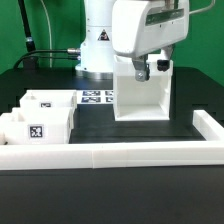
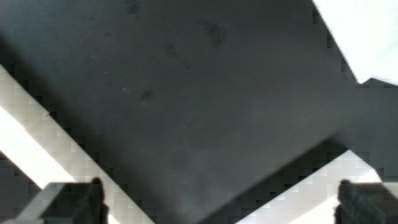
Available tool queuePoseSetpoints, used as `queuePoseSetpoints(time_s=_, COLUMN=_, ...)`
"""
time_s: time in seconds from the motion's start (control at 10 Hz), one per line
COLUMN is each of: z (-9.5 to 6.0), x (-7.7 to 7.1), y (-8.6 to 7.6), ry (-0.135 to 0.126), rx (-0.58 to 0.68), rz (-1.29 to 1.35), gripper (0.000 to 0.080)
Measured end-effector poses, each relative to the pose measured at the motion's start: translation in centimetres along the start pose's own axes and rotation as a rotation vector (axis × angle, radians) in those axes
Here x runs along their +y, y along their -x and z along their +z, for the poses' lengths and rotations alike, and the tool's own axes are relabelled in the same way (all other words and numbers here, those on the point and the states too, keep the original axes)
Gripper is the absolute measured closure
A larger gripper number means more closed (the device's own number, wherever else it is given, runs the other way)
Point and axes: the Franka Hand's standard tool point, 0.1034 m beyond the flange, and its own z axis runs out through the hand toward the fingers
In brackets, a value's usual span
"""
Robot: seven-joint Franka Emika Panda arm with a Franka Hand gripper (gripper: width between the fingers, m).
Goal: Assemble drawer
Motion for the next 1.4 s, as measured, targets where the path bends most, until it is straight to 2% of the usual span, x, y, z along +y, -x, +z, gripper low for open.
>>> queuePoseSetpoints(time_s=0.6, z=0.0, x=0.0, y=0.0, ry=0.000, rx=0.000, rz=0.000, gripper=0.0150)
queuePoseSetpoints(time_s=0.7, z=-0.2, x=-0.7, y=0.5, ry=0.000, rx=-0.003, rz=0.000, gripper=0.0150)
queuePoseSetpoints(time_s=1.0, z=-1.7, x=-4.1, y=1.2, ry=-0.001, rx=-0.012, rz=0.040, gripper=0.0150)
queuePoseSetpoints(time_s=1.1, z=-2.0, x=-4.5, y=1.4, ry=0.001, rx=-0.011, rz=0.040, gripper=0.0150)
queuePoseSetpoints(time_s=1.4, z=-1.8, x=-4.4, y=1.5, ry=-0.002, rx=-0.013, rz=0.040, gripper=0.0150)
